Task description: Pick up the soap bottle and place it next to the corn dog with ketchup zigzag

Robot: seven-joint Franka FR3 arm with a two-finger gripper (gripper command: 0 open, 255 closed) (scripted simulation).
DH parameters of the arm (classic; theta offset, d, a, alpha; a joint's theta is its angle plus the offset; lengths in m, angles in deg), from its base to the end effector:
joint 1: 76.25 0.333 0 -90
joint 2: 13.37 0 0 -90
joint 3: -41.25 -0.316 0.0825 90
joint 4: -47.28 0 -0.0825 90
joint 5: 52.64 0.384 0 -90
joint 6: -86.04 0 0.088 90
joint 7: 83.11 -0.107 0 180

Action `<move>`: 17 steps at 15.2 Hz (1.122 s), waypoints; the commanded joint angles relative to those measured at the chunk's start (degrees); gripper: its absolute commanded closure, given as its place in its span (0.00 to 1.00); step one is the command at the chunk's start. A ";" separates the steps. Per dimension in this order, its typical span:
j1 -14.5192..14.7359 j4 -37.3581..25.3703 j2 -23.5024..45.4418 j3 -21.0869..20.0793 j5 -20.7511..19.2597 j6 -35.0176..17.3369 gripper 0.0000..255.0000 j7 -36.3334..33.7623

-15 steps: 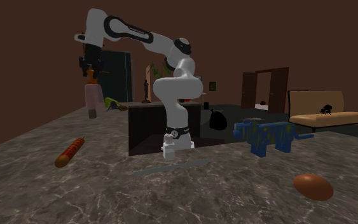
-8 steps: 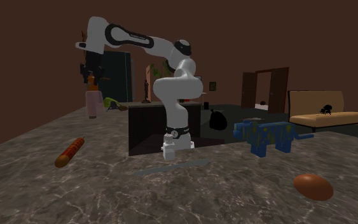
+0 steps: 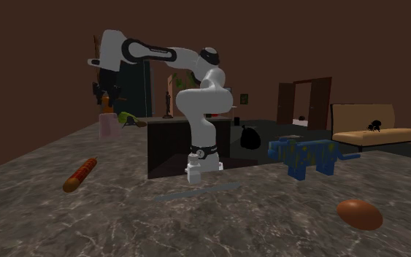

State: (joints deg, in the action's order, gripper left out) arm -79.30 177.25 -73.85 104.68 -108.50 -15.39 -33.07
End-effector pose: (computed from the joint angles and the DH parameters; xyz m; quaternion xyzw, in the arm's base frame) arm 0.0268 -0.4643 0.4765 0.9944 0.0367 0.0296 0.0948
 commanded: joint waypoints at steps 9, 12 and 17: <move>-0.32 4.70 -0.88 5.40 -4.64 -5.27 1.00 -1.60; -0.28 5.29 -0.94 6.30 -5.40 -6.06 1.00 -1.85; -0.28 5.29 -0.94 6.30 -5.40 -6.06 1.00 -1.85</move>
State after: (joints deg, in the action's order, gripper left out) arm -79.57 182.53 -74.79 110.98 -113.89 -21.44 -34.92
